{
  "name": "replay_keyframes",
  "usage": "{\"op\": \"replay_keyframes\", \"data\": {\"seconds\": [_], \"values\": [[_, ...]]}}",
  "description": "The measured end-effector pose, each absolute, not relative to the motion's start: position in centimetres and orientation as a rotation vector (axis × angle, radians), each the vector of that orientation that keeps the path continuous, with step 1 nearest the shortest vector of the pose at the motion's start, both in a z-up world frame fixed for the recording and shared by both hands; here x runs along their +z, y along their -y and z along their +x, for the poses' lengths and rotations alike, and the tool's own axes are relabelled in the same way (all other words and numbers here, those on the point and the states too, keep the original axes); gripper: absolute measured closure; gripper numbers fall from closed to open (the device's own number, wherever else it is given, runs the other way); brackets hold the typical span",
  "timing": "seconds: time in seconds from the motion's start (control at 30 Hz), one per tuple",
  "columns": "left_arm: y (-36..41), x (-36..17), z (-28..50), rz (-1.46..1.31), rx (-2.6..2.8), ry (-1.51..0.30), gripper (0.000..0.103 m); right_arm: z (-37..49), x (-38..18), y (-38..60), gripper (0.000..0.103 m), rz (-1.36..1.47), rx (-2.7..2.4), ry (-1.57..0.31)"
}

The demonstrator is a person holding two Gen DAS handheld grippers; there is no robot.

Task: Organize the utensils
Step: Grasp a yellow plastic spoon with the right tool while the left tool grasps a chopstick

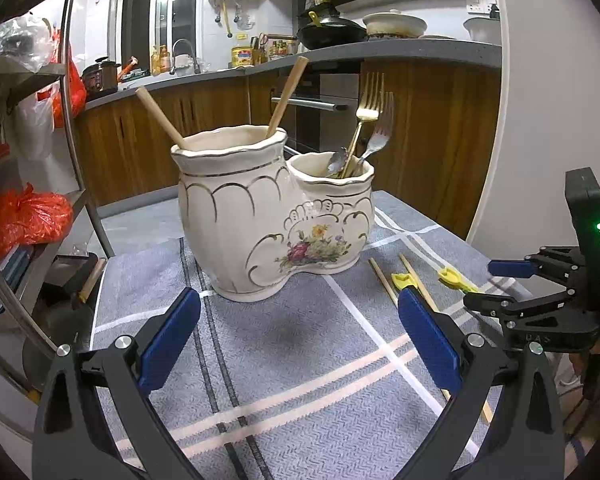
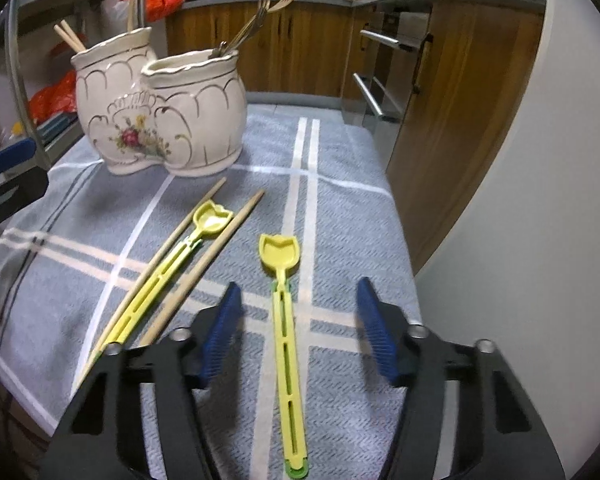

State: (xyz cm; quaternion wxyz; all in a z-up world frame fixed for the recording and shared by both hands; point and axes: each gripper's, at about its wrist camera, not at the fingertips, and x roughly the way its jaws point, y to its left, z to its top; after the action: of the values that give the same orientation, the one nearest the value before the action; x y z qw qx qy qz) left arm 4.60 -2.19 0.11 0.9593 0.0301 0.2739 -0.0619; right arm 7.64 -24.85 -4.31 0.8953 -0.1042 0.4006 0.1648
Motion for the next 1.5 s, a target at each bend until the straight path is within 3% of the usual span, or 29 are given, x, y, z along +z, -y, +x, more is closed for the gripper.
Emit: {"op": "replay_keyframes", "data": {"seconds": [0.13,0.27,0.67,1.1,1.33,1.5], "values": [[2.6,0.1,4.6,0.073,-0.131,-0.561,0.006,7.5,-4.4,24.6,0.066,-0.209,0.374,-0.852],[2.8,0.0,4.5,0.078,-0.14,-0.563,0.006,7.7,-4.5,24.8,0.069,-0.185,0.381,-0.867],[3.8,-0.5,4.6,0.104,-0.17,-0.587,0.006,7.9,-4.5,24.5,0.092,-0.161,0.41,-0.881],[6.7,-2.0,7.4,0.116,-0.185,-0.76,0.006,7.9,-2.4,25.8,0.092,-0.101,0.386,-0.772],[8.2,-3.7,9.0,0.138,-0.157,-0.856,0.037,7.8,-1.9,26.0,0.092,-0.085,0.389,-0.757],[9.0,-4.1,8.9,0.139,-0.179,-0.884,0.044,7.5,-1.8,25.9,0.092,-0.084,0.396,-0.745]]}}
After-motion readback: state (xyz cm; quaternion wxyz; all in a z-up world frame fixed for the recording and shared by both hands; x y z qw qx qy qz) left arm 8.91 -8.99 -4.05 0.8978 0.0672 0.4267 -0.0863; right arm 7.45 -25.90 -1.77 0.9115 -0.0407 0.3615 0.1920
